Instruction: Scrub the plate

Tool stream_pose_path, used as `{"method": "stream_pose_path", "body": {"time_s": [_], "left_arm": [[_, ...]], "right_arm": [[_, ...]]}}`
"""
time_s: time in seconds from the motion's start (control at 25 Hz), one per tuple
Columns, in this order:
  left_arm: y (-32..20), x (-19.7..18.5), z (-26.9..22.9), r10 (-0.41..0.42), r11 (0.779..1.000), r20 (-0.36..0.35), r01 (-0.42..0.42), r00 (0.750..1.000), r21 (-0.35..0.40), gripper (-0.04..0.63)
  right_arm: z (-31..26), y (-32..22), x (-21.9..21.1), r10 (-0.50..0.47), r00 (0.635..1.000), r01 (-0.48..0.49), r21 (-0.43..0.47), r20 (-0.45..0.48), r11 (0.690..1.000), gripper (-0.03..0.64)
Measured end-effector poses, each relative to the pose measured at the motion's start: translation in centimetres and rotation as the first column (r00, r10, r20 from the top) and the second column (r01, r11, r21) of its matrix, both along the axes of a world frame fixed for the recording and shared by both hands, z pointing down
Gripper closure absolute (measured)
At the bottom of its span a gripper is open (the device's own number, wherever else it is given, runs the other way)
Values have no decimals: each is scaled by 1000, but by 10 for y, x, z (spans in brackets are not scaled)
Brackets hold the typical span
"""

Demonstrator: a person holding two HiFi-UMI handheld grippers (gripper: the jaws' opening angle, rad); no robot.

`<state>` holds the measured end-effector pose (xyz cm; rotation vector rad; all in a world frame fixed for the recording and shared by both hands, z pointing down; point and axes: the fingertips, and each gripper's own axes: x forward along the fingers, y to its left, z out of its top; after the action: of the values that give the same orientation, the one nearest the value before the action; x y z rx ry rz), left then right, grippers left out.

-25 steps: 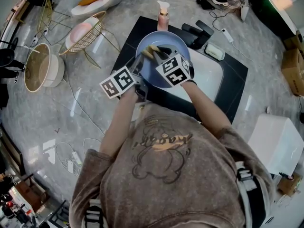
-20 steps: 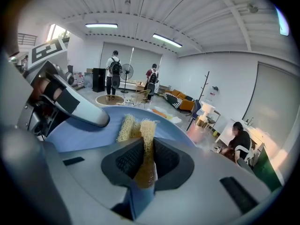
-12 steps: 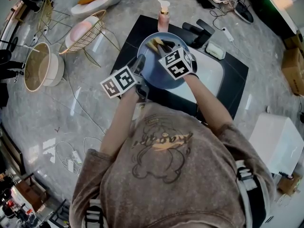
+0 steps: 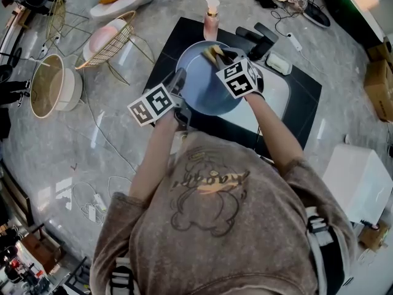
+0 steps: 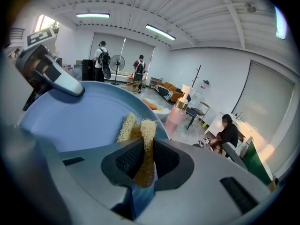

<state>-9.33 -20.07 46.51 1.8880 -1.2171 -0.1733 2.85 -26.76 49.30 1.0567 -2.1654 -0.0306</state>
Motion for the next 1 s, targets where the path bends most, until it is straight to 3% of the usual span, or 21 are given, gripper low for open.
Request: {"method": "stream_pose_path", "body": {"time_s": [0.56, 1.0], "left_arm": [[-12, -21, 1, -62, 998, -9, 62, 998, -4, 517], [-8, -25, 17, -74, 996, 2, 74, 997, -40, 512]], "right_arm": [[32, 30, 18, 40, 999, -40, -88, -8, 995, 565], [39, 64, -25, -25, 998, 31, -125, 50, 992, 565]]}}
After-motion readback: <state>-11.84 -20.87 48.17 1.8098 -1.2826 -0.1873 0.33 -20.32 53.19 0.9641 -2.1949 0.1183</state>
